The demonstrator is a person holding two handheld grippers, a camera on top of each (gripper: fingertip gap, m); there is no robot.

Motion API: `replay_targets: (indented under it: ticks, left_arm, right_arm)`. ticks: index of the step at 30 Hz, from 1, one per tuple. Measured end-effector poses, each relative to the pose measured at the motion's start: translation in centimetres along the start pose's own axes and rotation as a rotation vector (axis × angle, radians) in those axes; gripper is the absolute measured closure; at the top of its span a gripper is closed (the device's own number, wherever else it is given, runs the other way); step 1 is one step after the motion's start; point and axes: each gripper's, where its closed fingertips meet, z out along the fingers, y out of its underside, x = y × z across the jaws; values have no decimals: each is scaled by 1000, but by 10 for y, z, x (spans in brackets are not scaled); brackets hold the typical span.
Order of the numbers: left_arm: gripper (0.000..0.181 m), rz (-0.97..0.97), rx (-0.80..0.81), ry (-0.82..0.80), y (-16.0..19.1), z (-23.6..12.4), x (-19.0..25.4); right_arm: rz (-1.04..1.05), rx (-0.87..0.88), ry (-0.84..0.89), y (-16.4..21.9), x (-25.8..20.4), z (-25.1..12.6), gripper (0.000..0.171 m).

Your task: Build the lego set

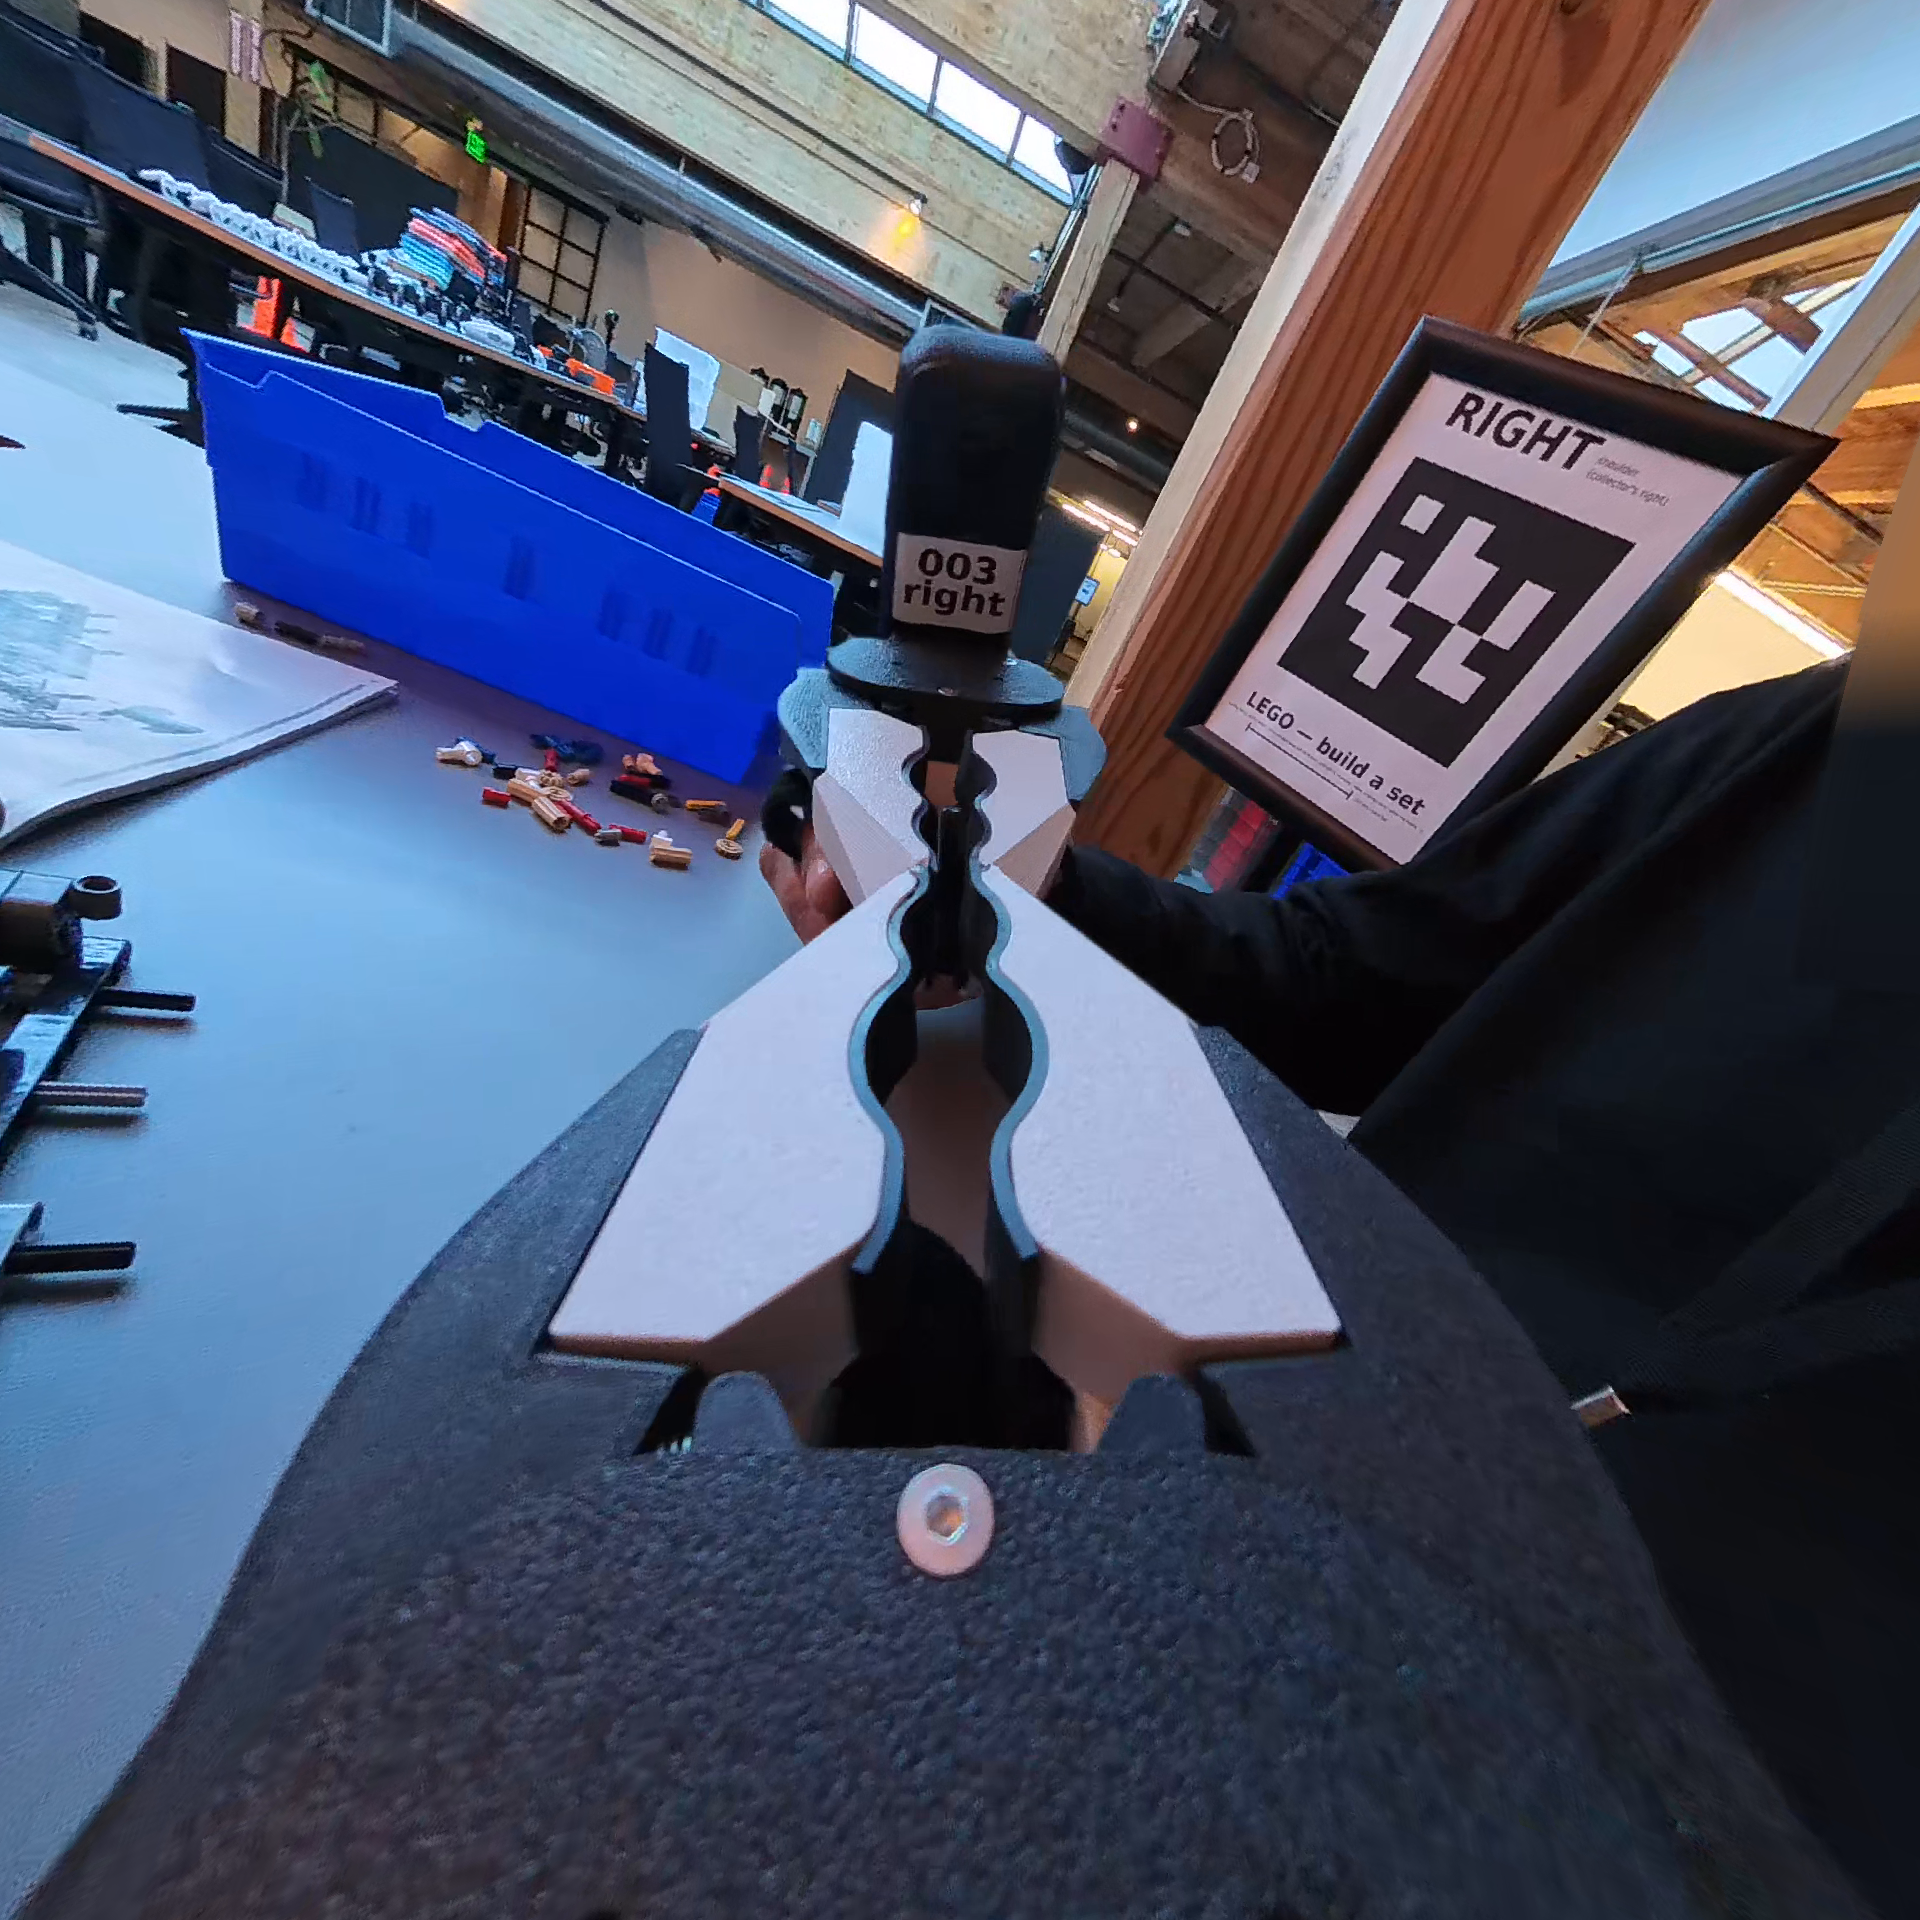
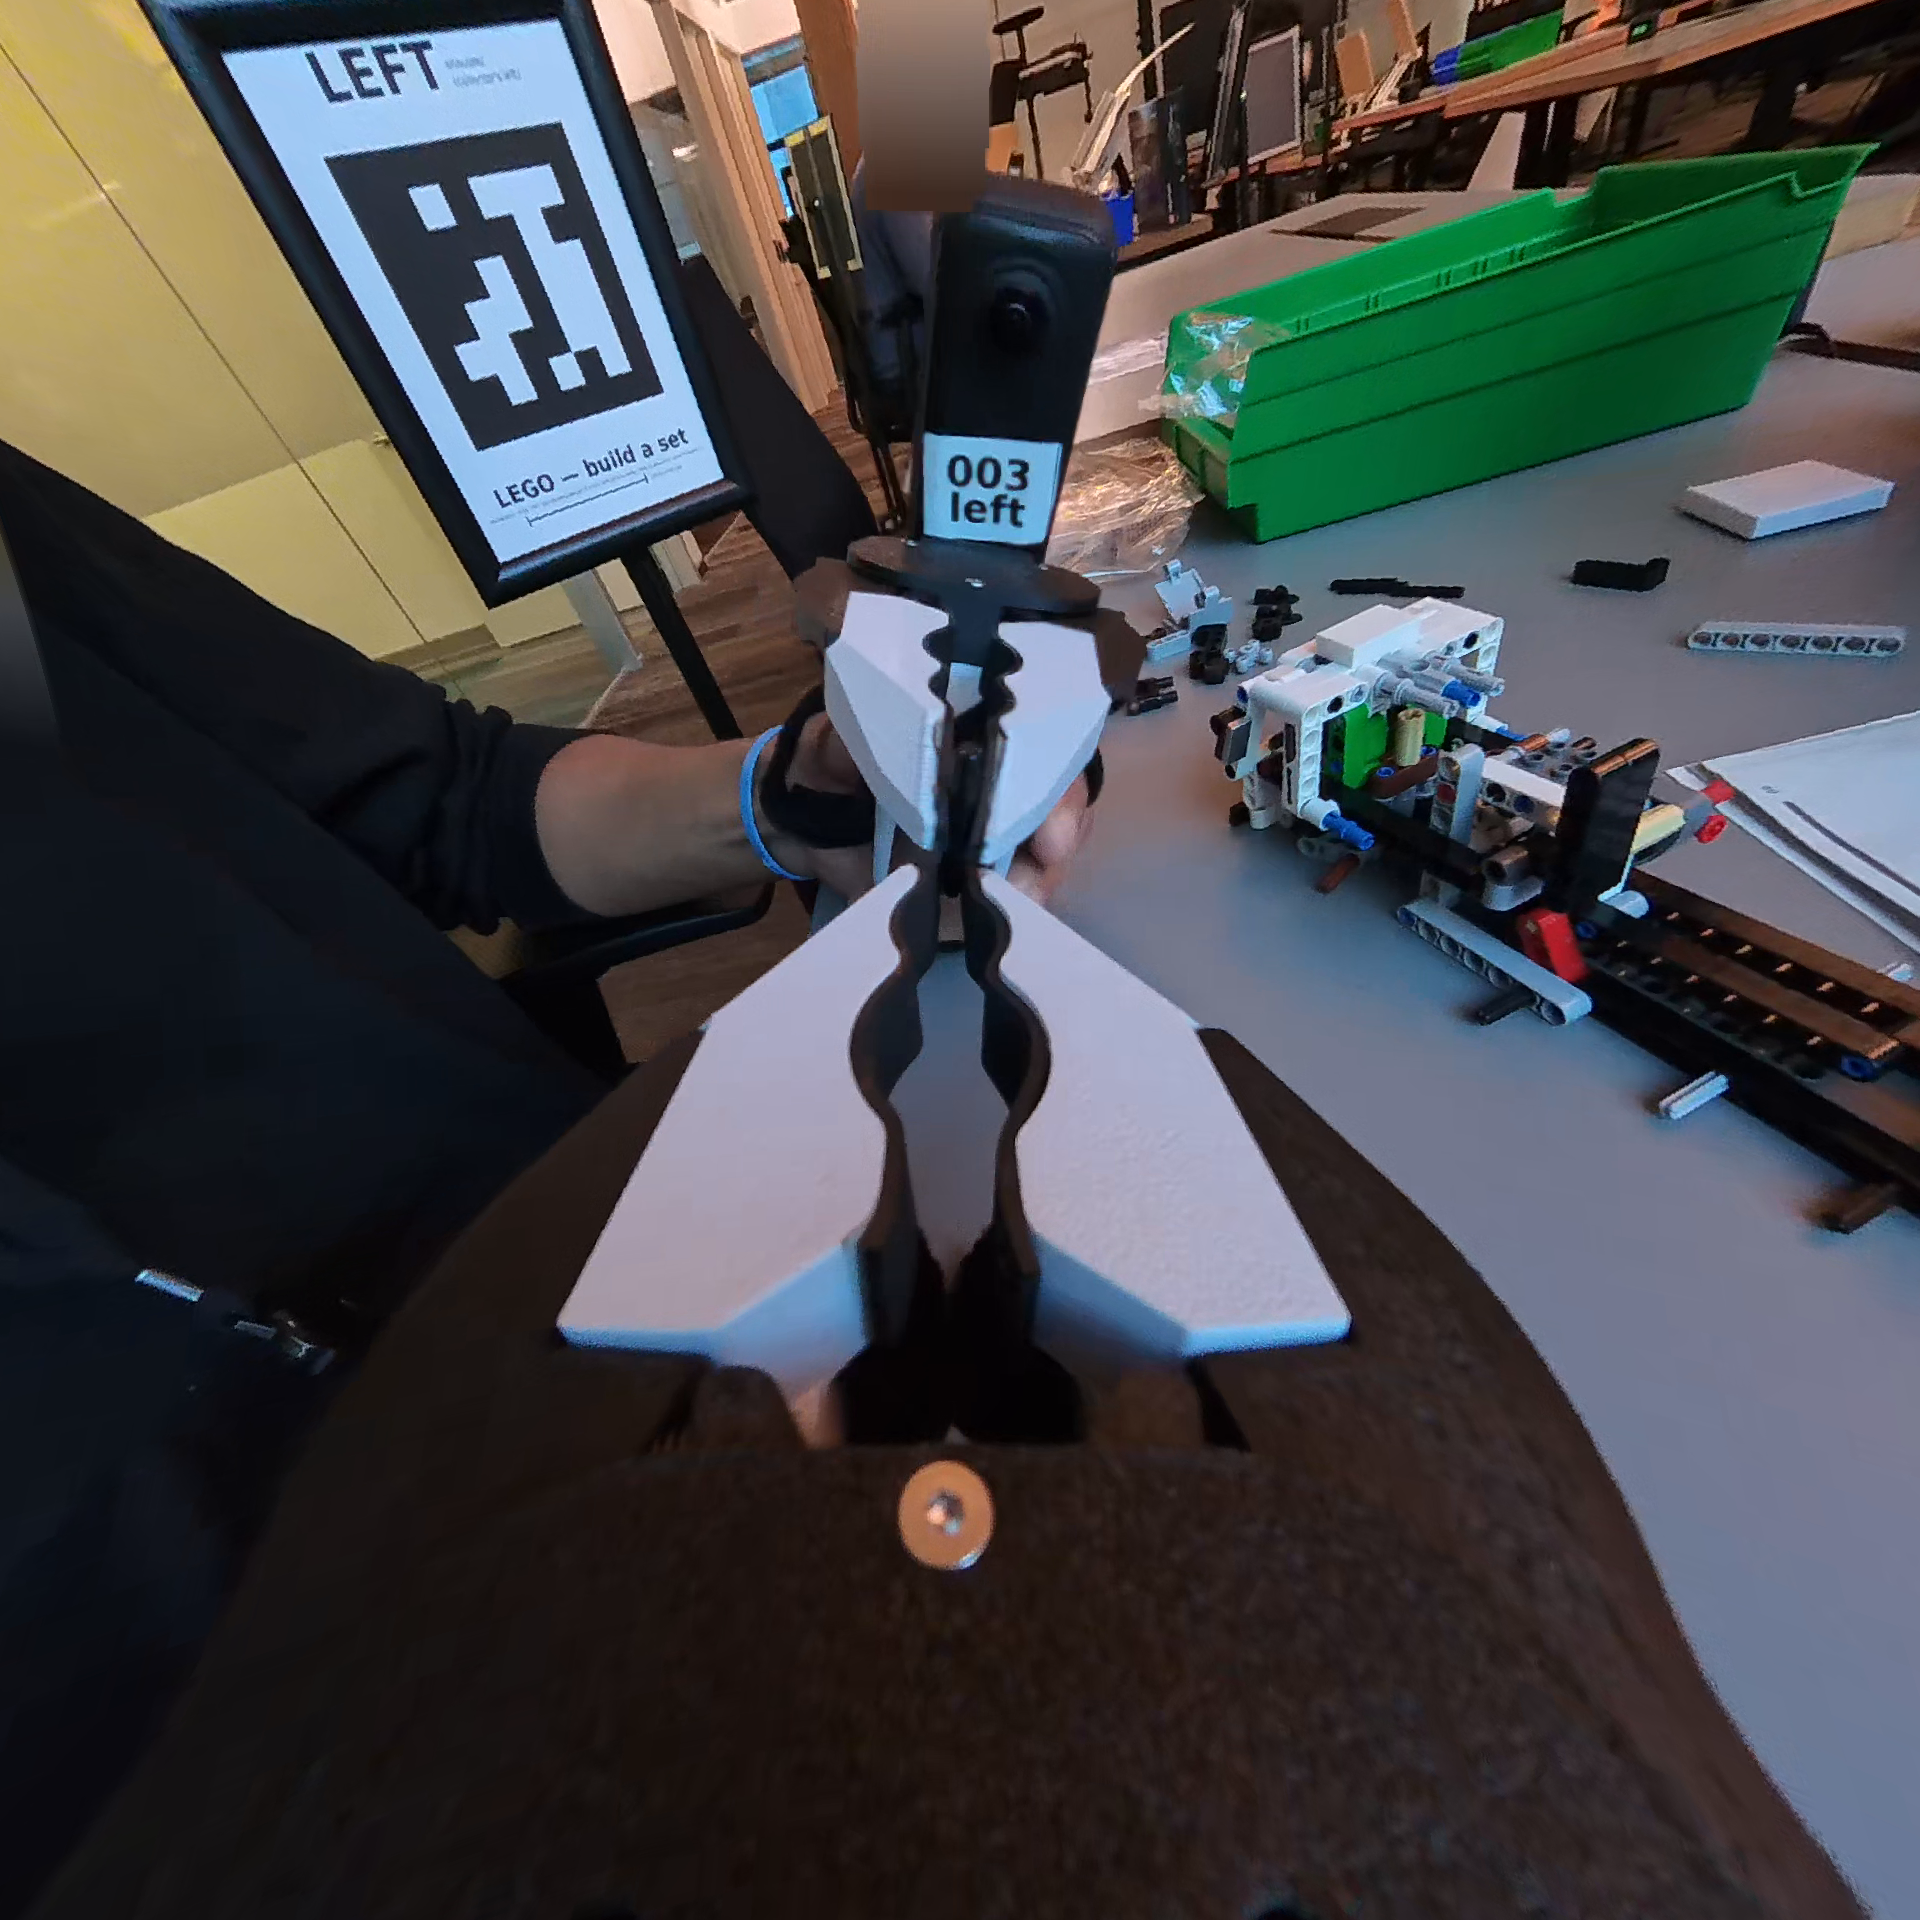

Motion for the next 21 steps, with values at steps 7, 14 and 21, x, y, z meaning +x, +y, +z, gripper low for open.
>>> replay_targets:
  ticks: [7,14,21]
  left_arm:
    - [178,13,-41,6,5,0,2]
    - [179,-2,-75,76,12,6,13]
    - [178,9,-52,33,9,6,9]
  right_arm:
    - [58,7,-73,-6,-4,-13,153]
    - [86,118,-155,-22,-12,-15,157]
    - [58,96,-107,-17,-8,-13,168]
